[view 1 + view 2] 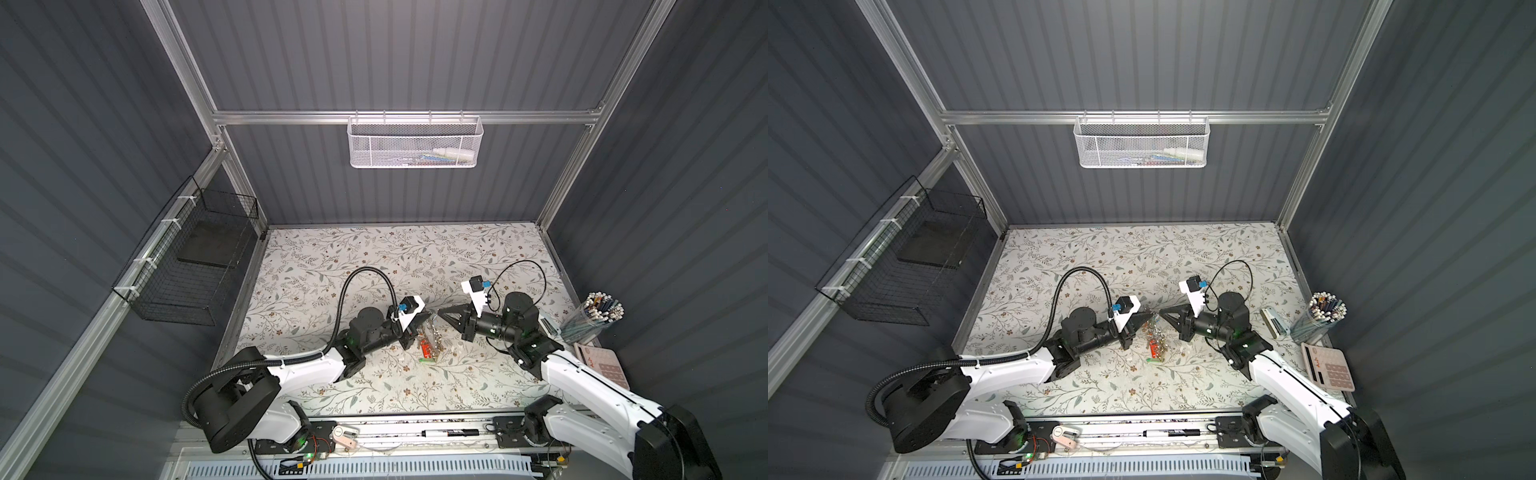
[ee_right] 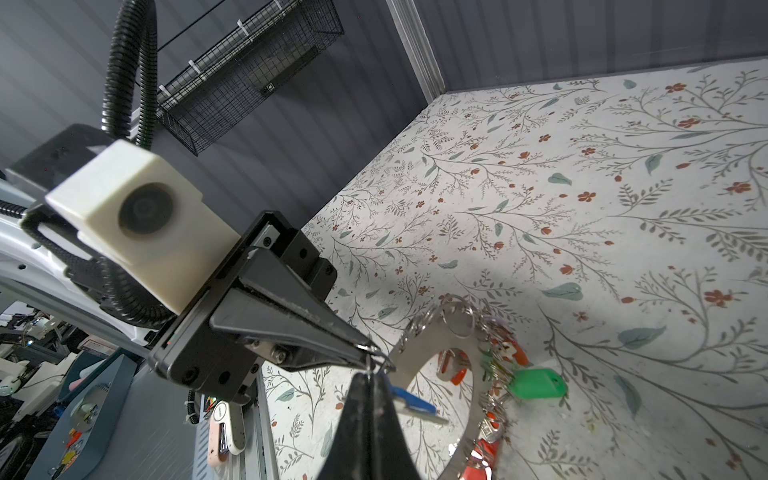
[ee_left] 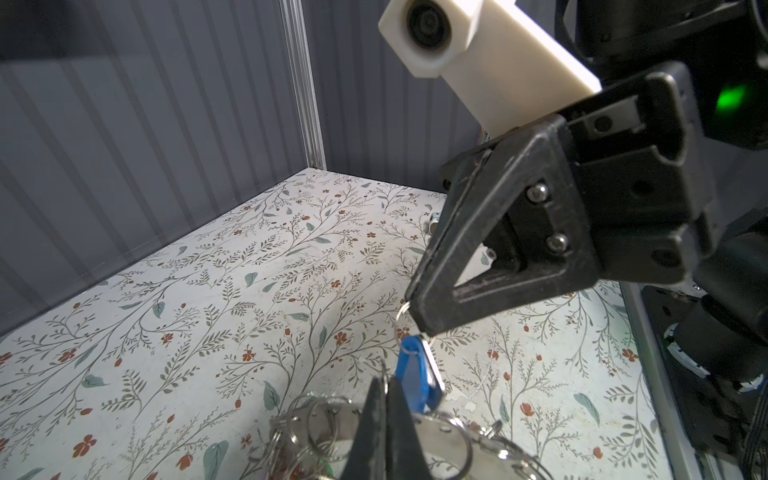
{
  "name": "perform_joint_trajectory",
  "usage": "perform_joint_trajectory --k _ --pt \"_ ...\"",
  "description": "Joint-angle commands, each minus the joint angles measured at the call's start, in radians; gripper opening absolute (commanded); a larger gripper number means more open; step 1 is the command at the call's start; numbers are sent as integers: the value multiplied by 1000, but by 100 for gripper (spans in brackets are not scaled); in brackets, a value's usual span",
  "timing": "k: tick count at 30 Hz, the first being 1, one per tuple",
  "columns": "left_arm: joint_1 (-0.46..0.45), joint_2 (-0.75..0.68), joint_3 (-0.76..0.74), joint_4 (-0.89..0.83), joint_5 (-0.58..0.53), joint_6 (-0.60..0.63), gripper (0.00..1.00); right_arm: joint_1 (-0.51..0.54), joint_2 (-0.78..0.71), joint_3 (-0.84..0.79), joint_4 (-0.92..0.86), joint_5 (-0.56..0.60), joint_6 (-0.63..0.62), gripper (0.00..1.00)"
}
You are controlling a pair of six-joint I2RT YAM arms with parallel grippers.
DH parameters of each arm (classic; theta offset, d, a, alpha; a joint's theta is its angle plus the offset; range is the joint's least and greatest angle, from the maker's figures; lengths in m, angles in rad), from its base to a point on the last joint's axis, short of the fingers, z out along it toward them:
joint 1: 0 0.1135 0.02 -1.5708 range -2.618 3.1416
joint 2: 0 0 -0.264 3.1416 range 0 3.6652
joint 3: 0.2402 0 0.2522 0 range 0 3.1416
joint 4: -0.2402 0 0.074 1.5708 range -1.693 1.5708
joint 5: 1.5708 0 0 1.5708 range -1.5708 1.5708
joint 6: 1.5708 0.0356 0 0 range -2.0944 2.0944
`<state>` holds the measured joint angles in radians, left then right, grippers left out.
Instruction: Put the keys on the keyring
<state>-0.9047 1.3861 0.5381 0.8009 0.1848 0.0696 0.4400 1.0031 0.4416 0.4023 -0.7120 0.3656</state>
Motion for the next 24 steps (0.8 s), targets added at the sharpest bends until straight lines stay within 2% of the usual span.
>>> perform_joint_trajectory --k 1,24 --pt "-4 6 45 37 18 -7 0 6 6 32 34 -15 -5 0" --pt "-5 14 47 37 23 -10 0 25 60 50 24 -17 -17 0"
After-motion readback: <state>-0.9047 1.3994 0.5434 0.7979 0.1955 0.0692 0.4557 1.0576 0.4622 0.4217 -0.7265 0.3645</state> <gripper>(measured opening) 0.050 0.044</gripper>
